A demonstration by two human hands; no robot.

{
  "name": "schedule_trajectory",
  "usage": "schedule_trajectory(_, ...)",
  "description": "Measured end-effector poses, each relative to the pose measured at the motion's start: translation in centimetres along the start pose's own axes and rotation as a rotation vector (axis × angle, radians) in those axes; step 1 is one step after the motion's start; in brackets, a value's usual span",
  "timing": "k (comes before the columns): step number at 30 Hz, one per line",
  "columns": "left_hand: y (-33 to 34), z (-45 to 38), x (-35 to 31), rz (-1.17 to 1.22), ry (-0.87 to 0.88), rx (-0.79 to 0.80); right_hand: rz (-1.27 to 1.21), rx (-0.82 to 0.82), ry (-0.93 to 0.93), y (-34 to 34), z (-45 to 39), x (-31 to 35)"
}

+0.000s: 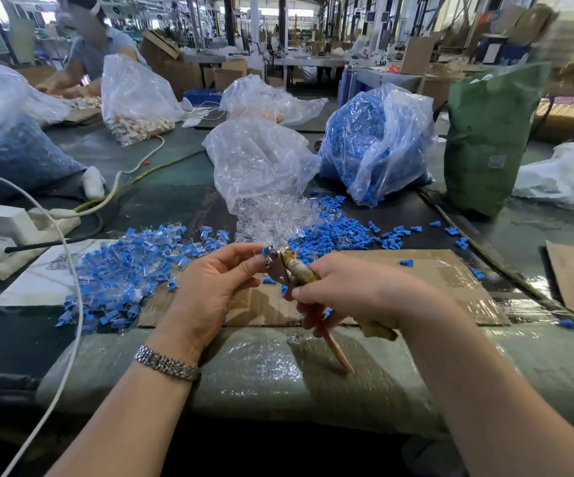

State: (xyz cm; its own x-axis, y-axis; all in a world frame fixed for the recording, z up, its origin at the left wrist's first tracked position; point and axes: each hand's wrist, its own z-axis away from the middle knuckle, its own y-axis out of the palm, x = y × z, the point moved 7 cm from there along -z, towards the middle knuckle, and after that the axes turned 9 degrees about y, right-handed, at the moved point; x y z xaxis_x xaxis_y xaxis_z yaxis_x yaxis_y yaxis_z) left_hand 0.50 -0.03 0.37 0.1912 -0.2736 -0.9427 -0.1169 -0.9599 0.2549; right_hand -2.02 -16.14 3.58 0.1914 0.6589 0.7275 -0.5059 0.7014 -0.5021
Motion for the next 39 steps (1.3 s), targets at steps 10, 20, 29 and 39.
schedule_trajectory(10, 0.1, 0.2, -0.2, -0.092, -0.006, -0.034, 0.042, -0.101, 0.001, 0.5, -0.8, -0.5)
schedule_trajectory(20, -0.8, -0.2, 0.1, -0.211, 0.047, -0.037, 0.077, -0.113, 0.030, -0.2, -0.3, -0.2)
schedule_trajectory(29, -7.4, -0.4, 0.0, -0.726, 0.060, -0.681, 0.541, -0.648, 0.232, -7.5, -1.3, -5.1)
schedule_trajectory(39, -3.0, -0.5, -1.2, -0.858, 0.252, -0.317, 0.531, -0.679, 0.073, -7.6, -1.3, -5.3)
